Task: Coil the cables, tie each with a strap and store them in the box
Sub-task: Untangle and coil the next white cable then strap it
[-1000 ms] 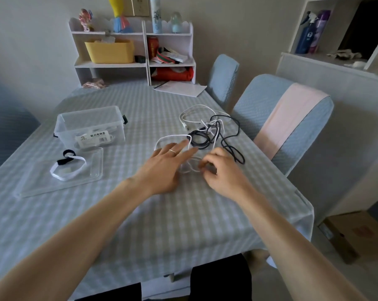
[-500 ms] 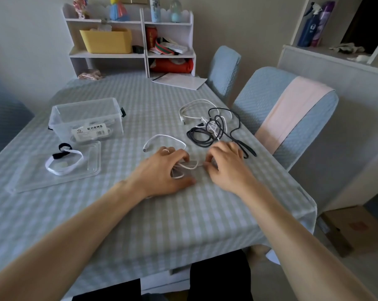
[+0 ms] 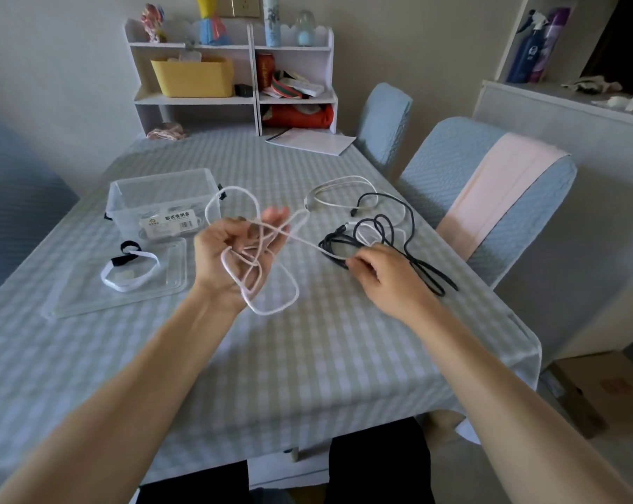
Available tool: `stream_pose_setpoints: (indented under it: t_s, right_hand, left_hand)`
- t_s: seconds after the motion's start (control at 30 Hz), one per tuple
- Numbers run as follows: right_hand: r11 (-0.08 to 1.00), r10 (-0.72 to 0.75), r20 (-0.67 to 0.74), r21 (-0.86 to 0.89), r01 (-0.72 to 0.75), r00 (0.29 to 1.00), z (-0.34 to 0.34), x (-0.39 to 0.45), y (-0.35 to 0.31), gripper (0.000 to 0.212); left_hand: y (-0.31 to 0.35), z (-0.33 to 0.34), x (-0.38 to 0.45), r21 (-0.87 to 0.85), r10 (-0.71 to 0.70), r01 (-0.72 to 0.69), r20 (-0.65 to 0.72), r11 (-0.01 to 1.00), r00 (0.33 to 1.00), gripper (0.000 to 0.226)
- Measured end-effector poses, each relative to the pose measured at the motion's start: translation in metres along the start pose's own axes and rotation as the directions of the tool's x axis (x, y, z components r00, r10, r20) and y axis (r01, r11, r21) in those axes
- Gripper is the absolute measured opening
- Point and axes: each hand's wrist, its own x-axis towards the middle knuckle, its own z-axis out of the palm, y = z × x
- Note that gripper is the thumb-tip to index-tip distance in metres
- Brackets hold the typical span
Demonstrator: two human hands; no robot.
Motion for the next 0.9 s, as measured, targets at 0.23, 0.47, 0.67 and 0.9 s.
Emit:
stream_pose_setpoints:
  t_s: [0.23, 0.47, 0.67, 0.9]
  right_hand:
    - [0.997, -0.067, -0.007, -0.037, 0.067, 0.998, 0.001, 0.001, -0.01, 0.029]
    - [0.992, -0.108, -0.074, 0.055, 0.112, 0.991, -0.004, 0.0, -0.007, 0.026]
    - [0.994, -0.088, -0.032, 0.056, 0.09, 0.996, -0.004, 0.005, -0.006, 0.025]
    - [0.988, -0.063, 0.004, 0.143, 0.061, 0.998, -0.005, 0.001, -0.016, 0.019]
  left_hand:
    - [-0.015, 0.001, 0.001, 0.951, -0.013, 0.01, -0.006, 0.308, 1.0, 0.028]
    - [-0.025, 0.001, 0.008, 0.945, -0.117, -0.179, 0.151, -0.275, 0.981, 0.015]
    - [-0.006, 0.003, 0.003, 0.835, 0.149, -0.085, 0.004, 0.544, 0.989, 0.029]
    - [-0.032, 0.011, 0.002, 0.78, -0.039, -0.23, 0.31, 0.582, 0.95, 0.048]
